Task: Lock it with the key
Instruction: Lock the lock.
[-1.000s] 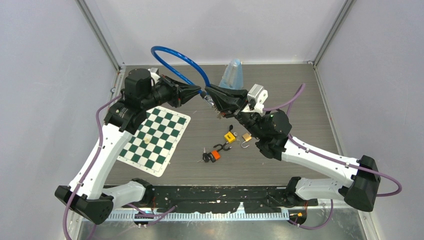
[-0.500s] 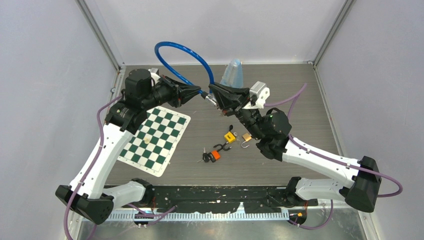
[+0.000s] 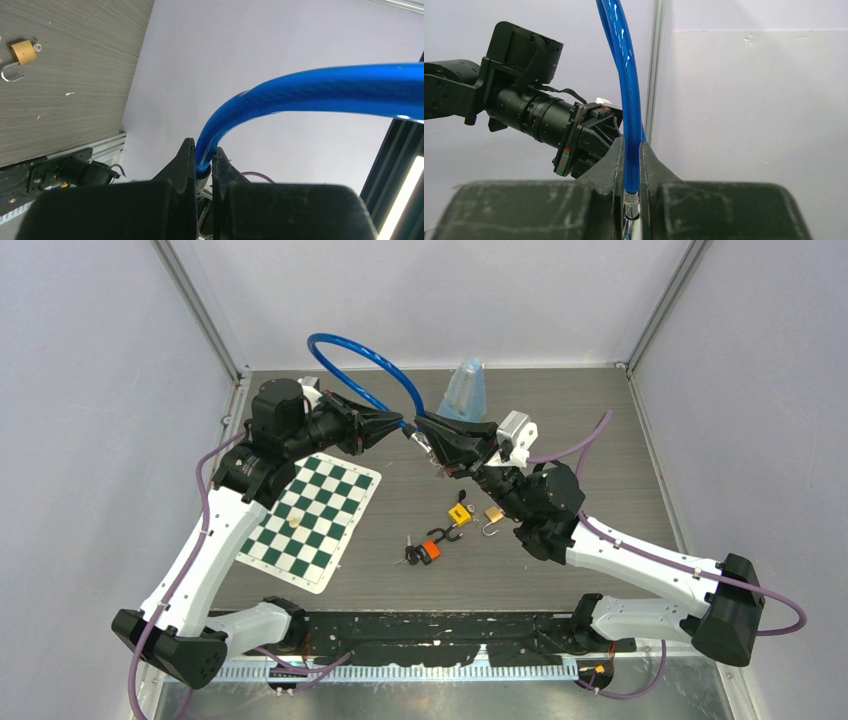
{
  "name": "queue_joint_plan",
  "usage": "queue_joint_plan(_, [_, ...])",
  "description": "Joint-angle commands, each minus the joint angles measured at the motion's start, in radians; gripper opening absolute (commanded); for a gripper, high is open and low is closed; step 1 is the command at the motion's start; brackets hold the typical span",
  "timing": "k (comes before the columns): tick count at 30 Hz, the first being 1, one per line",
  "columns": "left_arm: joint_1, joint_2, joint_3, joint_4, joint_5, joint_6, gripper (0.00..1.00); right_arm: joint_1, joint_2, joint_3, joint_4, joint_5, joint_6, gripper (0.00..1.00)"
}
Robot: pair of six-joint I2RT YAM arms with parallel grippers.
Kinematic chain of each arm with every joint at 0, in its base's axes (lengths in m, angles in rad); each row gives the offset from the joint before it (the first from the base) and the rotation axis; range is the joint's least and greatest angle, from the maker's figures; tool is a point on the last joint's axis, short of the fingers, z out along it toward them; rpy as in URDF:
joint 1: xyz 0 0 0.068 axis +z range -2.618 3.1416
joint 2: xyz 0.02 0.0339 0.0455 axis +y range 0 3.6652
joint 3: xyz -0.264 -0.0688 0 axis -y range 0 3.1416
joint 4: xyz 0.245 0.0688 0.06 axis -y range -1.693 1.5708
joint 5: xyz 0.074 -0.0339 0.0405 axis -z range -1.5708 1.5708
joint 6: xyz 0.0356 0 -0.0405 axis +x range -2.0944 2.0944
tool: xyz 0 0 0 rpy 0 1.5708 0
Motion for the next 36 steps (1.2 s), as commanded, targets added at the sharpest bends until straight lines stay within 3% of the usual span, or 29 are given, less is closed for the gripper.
queue_joint_plan(1, [0.001, -0.046, 0.024, 0.187, 0.053, -0.039, 0.0, 0.018, -0.003, -0.005, -0.107, -0.065, -0.017, 0.05])
queue_joint_plan(7, [0.0, -0.062, 0.005, 0.188, 0.046, -0.041, 0.0, 0.018, 0.011, 0.034, -0.162, 0.105, 0.054, 0.05])
queue_joint_plan(15, [0.002, -0.075, -0.006, 0.192, 0.032, -0.046, 0.0, 0.018, -0.005, 0.003, -0.072, -0.027, 0.071, 0.05])
queue_joint_plan(29, [0.0, -0.101, -0.035, 0.213, 0.032, -0.056, 0.0, 0.018, 0.012, 0.05, -0.173, 0.023, 0.082, 0.05])
queue_joint_plan(36, [0.003, -0.095, -0.036, 0.235, 0.035, -0.071, 0.0, 0.017, -0.032, -0.026, -0.106, -0.006, 0.055, 0.05])
